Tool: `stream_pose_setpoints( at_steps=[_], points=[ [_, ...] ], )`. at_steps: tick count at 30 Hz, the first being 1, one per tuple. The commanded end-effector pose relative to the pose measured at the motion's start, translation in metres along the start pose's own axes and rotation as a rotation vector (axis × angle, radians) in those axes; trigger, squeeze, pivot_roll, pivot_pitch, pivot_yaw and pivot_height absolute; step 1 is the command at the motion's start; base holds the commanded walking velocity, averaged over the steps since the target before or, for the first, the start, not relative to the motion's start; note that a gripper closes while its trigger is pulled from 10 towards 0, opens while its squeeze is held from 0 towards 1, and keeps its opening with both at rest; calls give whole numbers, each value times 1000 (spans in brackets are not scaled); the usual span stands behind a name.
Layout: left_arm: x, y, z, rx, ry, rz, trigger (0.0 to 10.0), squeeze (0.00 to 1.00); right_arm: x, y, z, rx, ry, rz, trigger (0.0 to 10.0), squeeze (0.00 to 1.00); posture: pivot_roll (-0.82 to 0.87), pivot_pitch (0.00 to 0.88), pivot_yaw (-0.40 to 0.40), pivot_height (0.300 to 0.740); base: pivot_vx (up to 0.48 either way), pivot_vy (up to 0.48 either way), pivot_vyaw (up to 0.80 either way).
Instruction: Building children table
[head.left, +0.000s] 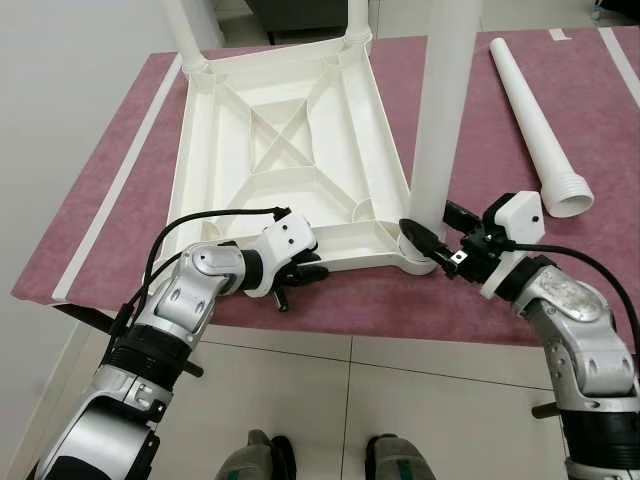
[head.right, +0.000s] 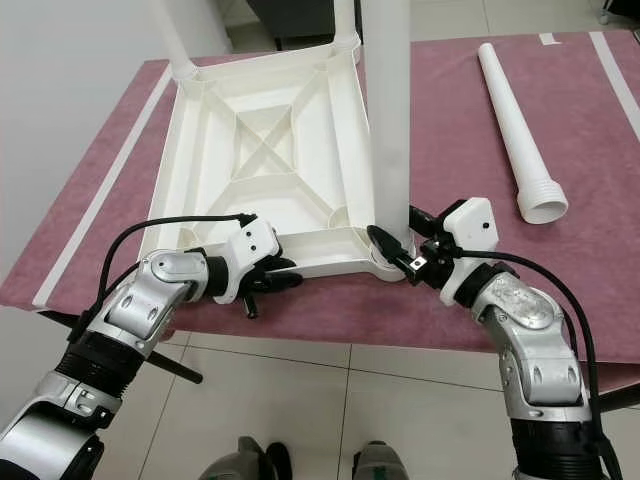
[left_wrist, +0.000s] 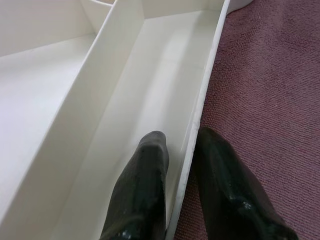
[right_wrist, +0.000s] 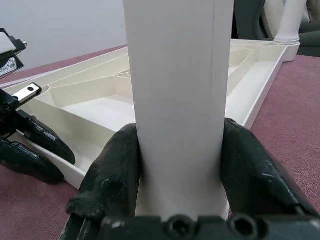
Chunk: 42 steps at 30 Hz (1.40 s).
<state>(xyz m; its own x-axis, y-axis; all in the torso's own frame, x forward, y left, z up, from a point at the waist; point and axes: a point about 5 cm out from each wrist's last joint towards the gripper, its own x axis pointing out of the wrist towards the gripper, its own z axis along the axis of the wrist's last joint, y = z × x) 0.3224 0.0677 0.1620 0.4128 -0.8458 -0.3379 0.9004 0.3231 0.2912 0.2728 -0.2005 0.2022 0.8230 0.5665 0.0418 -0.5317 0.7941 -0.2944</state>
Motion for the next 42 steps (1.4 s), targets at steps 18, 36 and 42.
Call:
stream_pose_setpoints(
  at_steps=[18,36,42],
  points=[
    [0,0,-5,-40,1,25,10000,0,-22,27,-31,27,50,-105,10000,0,-137,188,191,740,0,0,0],
    [-27,26,2,76,29,-5,10000,0,-24,19,-22,22,5,-176,10000,0,-132,178,192,740,0,0,0],
    [-27,26,1,76,37,-9,10000,0,-23,20,-24,27,-16,-260,10000,0,-132,178,192,740,0,0,0]
  ],
)
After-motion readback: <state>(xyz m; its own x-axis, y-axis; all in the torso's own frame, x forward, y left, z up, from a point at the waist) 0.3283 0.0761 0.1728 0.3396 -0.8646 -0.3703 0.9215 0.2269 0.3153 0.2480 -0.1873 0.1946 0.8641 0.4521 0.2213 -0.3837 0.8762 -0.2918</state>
